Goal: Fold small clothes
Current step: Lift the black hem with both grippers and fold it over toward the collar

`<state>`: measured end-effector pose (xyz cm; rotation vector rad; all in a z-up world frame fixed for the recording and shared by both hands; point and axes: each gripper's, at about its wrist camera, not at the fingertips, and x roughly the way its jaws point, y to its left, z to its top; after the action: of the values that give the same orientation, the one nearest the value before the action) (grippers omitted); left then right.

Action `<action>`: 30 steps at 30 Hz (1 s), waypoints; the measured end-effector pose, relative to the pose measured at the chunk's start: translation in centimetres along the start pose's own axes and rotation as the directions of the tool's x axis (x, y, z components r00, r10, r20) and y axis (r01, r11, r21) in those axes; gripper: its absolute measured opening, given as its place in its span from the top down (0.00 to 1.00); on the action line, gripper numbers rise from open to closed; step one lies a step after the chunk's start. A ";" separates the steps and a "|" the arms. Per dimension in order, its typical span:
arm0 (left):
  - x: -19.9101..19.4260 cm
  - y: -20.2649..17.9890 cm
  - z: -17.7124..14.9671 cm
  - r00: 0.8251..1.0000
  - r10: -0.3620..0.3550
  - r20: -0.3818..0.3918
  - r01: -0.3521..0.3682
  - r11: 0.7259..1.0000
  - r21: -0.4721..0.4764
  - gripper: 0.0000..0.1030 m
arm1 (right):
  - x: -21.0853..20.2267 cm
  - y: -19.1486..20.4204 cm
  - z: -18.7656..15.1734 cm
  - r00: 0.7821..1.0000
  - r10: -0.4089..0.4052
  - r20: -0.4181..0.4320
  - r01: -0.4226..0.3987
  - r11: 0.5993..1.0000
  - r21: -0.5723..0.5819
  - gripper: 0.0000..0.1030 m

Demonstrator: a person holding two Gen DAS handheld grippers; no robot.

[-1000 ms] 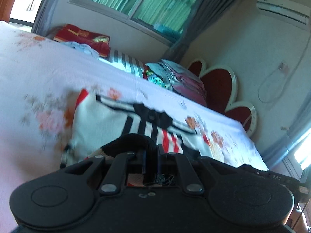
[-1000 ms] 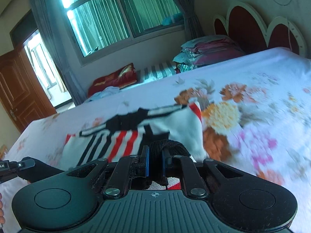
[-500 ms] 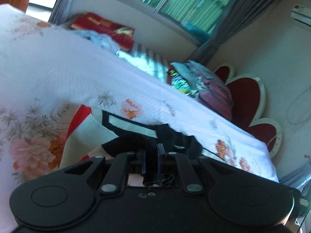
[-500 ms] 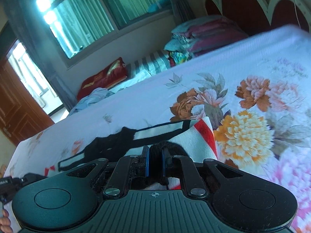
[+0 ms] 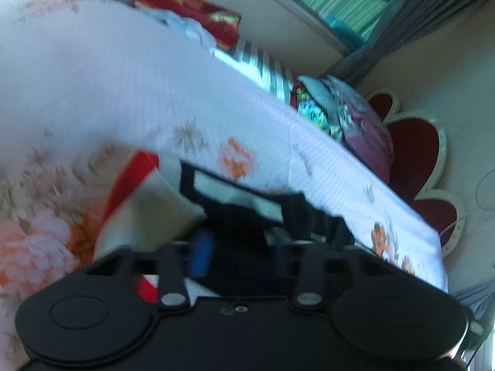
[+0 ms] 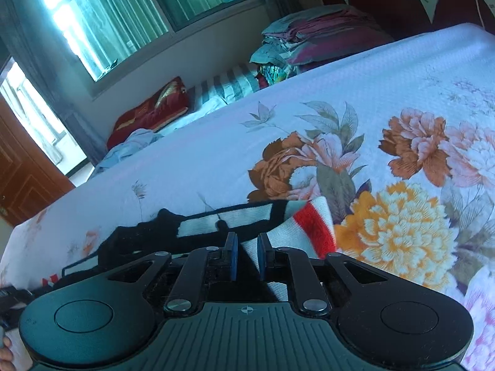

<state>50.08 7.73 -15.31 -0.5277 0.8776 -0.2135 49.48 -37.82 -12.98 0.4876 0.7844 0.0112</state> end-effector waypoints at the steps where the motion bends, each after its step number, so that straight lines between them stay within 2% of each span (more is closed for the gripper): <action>1: -0.7 -0.1 0.2 0.999 0.026 0.041 -0.027 1.000 0.014 0.20 | -0.1 -0.2 0.0 1.000 0.007 0.002 -0.007 1.000 -0.001 0.43; 2: -1.2 -0.2 0.3 0.997 0.030 0.070 -0.032 0.999 0.025 0.21 | -0.2 -0.4 0.0 1.000 0.013 0.009 -0.013 1.000 -0.003 0.31; 3: -1.4 -0.1 0.4 0.997 0.012 0.073 -0.015 0.999 0.044 0.22 | -0.3 -0.5 -0.1 1.000 0.024 0.017 -0.024 1.000 -0.012 0.29; 5: -1.2 -0.1 0.5 0.999 0.014 0.046 -0.018 0.995 0.094 0.27 | 0.0 -0.3 -0.1 0.999 0.044 0.000 -0.044 0.998 -0.049 0.29; 9: 0.5 -0.8 -0.2 0.999 0.053 -0.004 -0.050 0.972 0.229 0.31 | 1.5 0.8 -0.7 0.998 0.043 -0.043 -0.049 0.990 -0.132 0.30; 10: 1.1 -1.0 -0.5 0.998 0.064 -0.019 -0.057 0.966 0.253 0.36 | 1.8 1.1 -0.9 0.998 0.044 -0.050 -0.051 0.987 -0.152 0.30; 11: 1.7 -1.0 -0.7 0.997 0.072 -0.032 -0.061 0.961 0.271 0.47 | 2.1 1.4 -1.1 0.998 0.043 -0.054 -0.051 0.984 -0.171 0.33; 13: 2.3 -1.2 -1.2 0.996 0.084 -0.032 -0.071 0.950 0.305 0.58 | 2.6 1.7 -1.4 0.997 0.034 -0.063 -0.047 0.979 -0.201 0.62; 14: 2.3 -1.4 -1.4 0.996 0.091 -0.024 -0.079 0.944 0.319 0.62 | 2.9 1.8 -1.5 0.997 0.023 -0.067 -0.037 0.976 -0.214 0.67; 15: 2.4 -1.5 -1.6 0.995 0.096 -0.020 -0.084 0.940 0.330 0.65 | 3.1 1.9 -1.6 0.997 0.016 -0.071 -0.031 0.974 -0.225 0.68; 16: 2.4 -1.6 -1.6 0.994 0.104 -0.017 -0.092 0.937 0.338 0.72 | 3.3 1.8 -1.6 0.997 0.018 -0.075 -0.034 0.973 -0.227 0.68; 17: 2.4 -1.6 -1.7 0.994 0.104 -0.017 -0.092 0.934 0.345 0.89 | 3.6 1.6 -1.6 0.997 0.021 -0.080 -0.038 0.973 -0.226 0.68; 18: 2.4 -1.6 -1.7 0.994 0.104 -0.025 -0.089 0.932 0.352 0.96 | 3.7 1.6 -1.5 0.996 0.021 -0.084 -0.040 0.972 -0.231 0.71; 19: 2.4 -1.6 -1.8 0.994 0.105 -0.024 -0.089 0.927 0.363 0.96 | 3.8 1.7 -1.6 0.996 0.015 -0.088 -0.036 0.967 -0.251 0.87; 20: 2.3 -1.7 -1.9 0.995 0.102 -0.019 -0.087 0.921 0.379 0.96 | 4.0 1.9 -1.6 0.995 0.010 -0.098 -0.037 0.961 -0.274 0.94; 23: 1.4 -2.0 -1.9 0.997 0.071 0.028 -0.076 0.923 0.378 0.96 | 3.8 2.1 -1.6 0.996 0.017 -0.087 -0.042 0.955 -0.293 0.95; 28: 0.1 -1.9 -0.7 0.985 0.069 0.155 -0.117 0.937 0.329 0.96 | 2.1 2.0 -0.2 0.998 0.018 0.056 -0.004 0.966 -0.257 0.96; 30: 0.2 -1.6 -0.2 0.981 0.079 0.179 -0.131 0.945 0.299 0.96 | 2.2 2.0 0.4 0.996 0.004 0.084 0.017 0.967 -0.256 0.96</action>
<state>50.07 6.21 -14.67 -0.2005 0.6915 -0.2025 51.65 -35.79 -13.37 0.2380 0.6906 0.0849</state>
